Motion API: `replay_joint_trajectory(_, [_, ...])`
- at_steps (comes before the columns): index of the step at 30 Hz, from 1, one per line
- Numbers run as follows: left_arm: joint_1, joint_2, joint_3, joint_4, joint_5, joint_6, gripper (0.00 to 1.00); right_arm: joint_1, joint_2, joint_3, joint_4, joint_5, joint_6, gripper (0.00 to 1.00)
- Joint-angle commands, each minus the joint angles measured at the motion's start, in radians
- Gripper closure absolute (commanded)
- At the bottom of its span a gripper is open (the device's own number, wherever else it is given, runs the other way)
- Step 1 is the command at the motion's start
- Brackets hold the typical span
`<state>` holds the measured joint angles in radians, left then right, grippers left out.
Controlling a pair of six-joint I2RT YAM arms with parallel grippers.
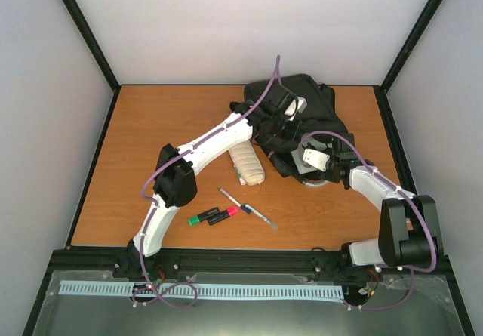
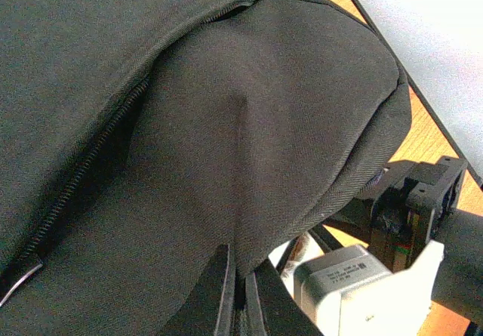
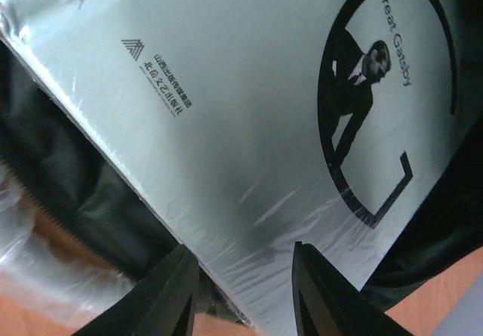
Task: Pack the student bag
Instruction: Place the book in the student bag.
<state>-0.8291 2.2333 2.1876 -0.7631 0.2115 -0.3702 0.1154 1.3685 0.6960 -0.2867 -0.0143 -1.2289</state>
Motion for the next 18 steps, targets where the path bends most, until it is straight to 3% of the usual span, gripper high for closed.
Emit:
replay_joint_trajectory(1, [-0.001,-0.080,0.051,0.038,0.054,0.011,0.99,0.017,0.028,0.032,0.172,-0.006,0.058,0.64])
replay_joint_trajectory(14, [-0.001,-0.083,0.057,0.033,0.051,0.007,0.99,0.049,0.131,-0.022,0.450,-0.034,0.116,0.72])
replay_joint_trajectory(18, [-0.001,-0.080,0.056,0.027,0.041,0.011,0.99,0.049,0.093,-0.007,0.345,-0.094,0.124,0.72])
